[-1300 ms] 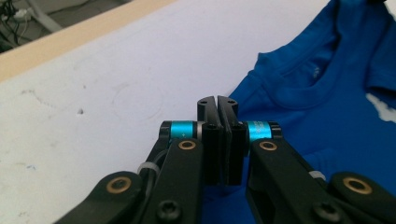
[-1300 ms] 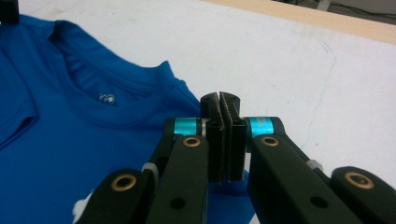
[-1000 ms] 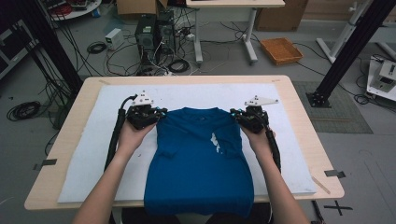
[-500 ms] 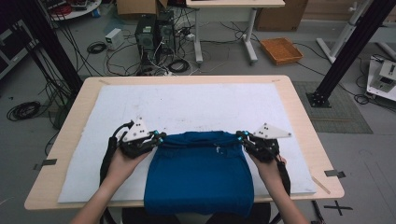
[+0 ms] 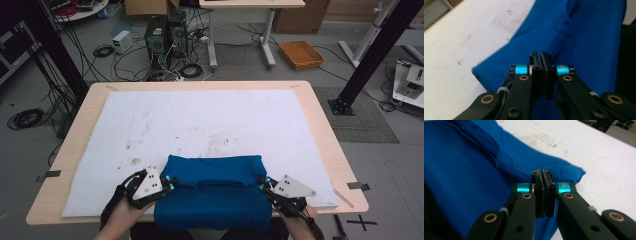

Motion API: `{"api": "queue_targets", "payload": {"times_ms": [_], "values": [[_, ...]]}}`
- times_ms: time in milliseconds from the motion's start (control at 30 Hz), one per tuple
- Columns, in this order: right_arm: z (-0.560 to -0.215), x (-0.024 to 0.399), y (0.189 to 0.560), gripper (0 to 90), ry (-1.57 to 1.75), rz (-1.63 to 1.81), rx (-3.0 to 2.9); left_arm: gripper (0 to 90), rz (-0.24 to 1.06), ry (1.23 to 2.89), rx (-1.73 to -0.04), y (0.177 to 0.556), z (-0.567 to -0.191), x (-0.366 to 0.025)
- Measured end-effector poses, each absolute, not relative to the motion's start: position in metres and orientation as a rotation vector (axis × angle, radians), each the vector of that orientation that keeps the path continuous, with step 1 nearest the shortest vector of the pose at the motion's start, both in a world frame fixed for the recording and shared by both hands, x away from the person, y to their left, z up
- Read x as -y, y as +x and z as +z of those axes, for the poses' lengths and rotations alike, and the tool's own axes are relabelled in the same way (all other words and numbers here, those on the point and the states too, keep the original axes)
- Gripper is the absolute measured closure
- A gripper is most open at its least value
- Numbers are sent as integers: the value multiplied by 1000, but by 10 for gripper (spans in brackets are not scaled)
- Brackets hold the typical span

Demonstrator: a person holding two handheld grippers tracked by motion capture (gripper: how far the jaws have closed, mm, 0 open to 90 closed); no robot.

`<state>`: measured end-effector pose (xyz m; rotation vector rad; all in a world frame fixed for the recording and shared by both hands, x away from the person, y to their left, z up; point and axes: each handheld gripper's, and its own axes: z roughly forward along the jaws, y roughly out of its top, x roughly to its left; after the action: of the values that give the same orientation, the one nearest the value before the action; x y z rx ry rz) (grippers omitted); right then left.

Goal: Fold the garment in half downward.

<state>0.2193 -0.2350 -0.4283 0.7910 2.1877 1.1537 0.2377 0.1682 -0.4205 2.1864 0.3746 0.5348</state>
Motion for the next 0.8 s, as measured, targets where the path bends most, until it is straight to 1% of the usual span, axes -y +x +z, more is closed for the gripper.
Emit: {"api": "queue_targets", "payload": {"times_ms": [233, 300, 333, 367, 400, 433, 467, 533, 567, 600, 633, 667, 700, 733, 767, 800], "values": [[-438, 233, 204, 886, 762, 1096, -2246, 877, 525, 2241, -345, 224, -435, -166], [-439, 236, 202, 870, 780, 1096, -2254, 869, 503, 2254, -339, 220, -438, -166], [-438, 239, 201, 856, 787, 1093, -2248, 779, 497, 2255, -336, 219, -438, -166], [-437, 240, 202, 847, 807, 1103, -2239, 737, 504, 2253, -341, 218, -438, -166], [-437, 240, 202, 847, 807, 1103, -2239, 737, 507, 2245, -349, 217, -437, -166], [-432, 244, 209, 802, 841, 1120, -2211, 703, 520, 2215, -365, 221, -431, -167], [-429, 246, 214, 787, 876, 1139, -2198, 660, 536, 2188, -386, 226, -426, -169], [-425, 249, 229, 721, 956, 1173, -2169, 635, 559, 2145, -447, 237, -421, -171], [-423, 250, 239, 689, 1011, 1190, -2165, 607, 559, 2145, -447, 237, -421, -171], [-423, 250, 247, 662, 1073, 1218, -2153, 597, 568, 2077, -554, 256, -416, -174], [-424, 250, 257, 638, 1116, 1237, -2147, 597, 568, 2077, -554, 256, -416, -174], [-426, 249, 266, 622, 1163, 1236, -2145, 596, 563, 2020, -638, 276, -414, -177], [-429, 249, 274, 622, 1212, 1252, -2143, 585, 563, 2020, -638, 276, -414, -177], [-432, 248, 282, 627, 1259, 1267, -2155, 579, 549, 2010, -731, 297, -418, -177], [-432, 248, 282, 627, 1259, 1267, -2155, 579, 549, 2010, -731, 297, -418, -177], [-439, 246, 290, 769, 1288, 1245, -2191, 582, 526, 2047, -784, 309, -426, -175]]}}
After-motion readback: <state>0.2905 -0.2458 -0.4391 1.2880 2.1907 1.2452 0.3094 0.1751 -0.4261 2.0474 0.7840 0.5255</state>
